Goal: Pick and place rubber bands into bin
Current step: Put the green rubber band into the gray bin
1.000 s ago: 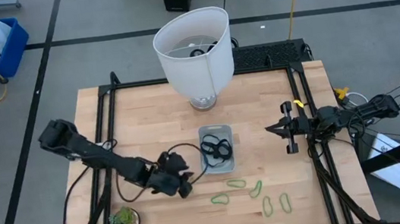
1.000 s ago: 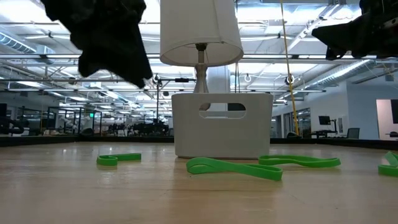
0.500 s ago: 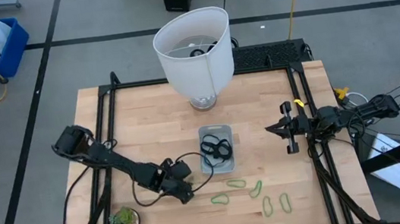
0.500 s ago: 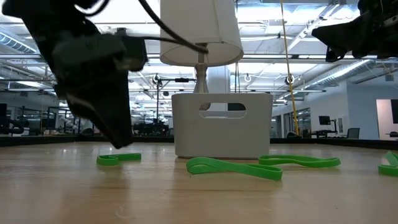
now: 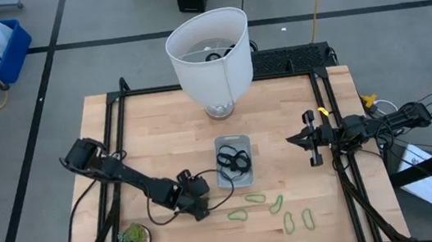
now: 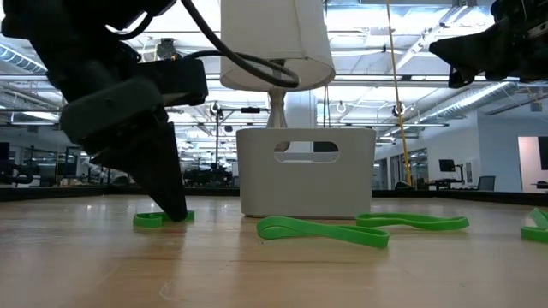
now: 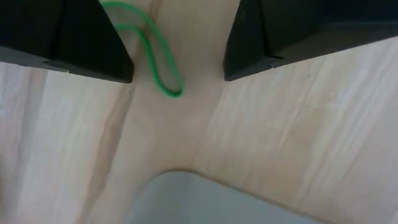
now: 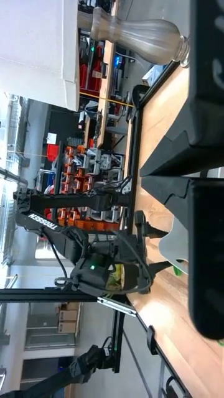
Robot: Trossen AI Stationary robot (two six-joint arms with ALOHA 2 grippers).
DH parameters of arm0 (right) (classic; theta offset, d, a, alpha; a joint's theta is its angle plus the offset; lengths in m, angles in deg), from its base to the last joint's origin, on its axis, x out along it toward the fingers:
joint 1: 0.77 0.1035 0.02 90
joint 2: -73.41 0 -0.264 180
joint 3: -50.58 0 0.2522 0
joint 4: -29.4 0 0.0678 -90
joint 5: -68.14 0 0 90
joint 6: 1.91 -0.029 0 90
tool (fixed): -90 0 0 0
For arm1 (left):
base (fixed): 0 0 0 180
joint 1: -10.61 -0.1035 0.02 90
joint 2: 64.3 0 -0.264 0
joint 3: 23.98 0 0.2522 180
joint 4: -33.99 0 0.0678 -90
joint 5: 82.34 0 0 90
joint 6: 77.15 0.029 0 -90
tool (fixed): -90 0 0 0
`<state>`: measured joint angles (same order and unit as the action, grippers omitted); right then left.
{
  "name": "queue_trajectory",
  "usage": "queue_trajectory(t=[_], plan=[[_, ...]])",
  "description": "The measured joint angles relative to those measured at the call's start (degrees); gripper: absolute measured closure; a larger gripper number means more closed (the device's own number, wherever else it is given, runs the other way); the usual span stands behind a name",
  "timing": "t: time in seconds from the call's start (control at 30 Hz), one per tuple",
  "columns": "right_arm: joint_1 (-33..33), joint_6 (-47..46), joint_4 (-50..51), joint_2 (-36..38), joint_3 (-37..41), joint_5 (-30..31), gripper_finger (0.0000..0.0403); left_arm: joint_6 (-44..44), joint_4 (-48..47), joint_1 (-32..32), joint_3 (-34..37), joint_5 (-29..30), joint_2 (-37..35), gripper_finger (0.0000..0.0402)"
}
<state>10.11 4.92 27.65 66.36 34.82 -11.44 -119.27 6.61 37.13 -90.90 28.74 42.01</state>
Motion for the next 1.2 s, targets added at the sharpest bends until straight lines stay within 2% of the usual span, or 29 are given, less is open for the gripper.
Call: queue_trajectory(t=[0.17,0.4,0.5,0.73,0.93,1.1,1.2], plan=[[0.0,-0.2,0.4,0.0,0.0,0.0,0.0403,0.9,0.6,0.6,0.0,-0.1,0.7,0.0211],[0.0,-0.2,0.4,0.0,0.0,0.0,0.0403,1.2,1.0,0.6,0.0,-2.6,0.8,0.0342],[0.0,-0.2,0.4,0.0,0.0,0.0,0.0403,4.2,1.6,0.5,0.0,-5.1,0.8,0.0389],[0.0,-0.2,0.4,0.0,0.0,0.0,0.0403,15.5,2.0,1.0,0.4,-3.8,-3.2,0.0396],[0.0,-0.5,0.7,0.0,0.0,0.0,0.0403,25.4,0.0,2.5,0.8,8.1,-15.0,0.0398],[0.0,-0.5,0.8,0.0,0.0,-0.1,0.0403,28.2,0.8,3.0,7.1,11.8,-25.6,0.0399],[0.0,-0.5,0.8,0.0,0.0,-0.1,0.0403,28.4,8.2,3.0,15.8,13.8,-31.3,0.0398]])
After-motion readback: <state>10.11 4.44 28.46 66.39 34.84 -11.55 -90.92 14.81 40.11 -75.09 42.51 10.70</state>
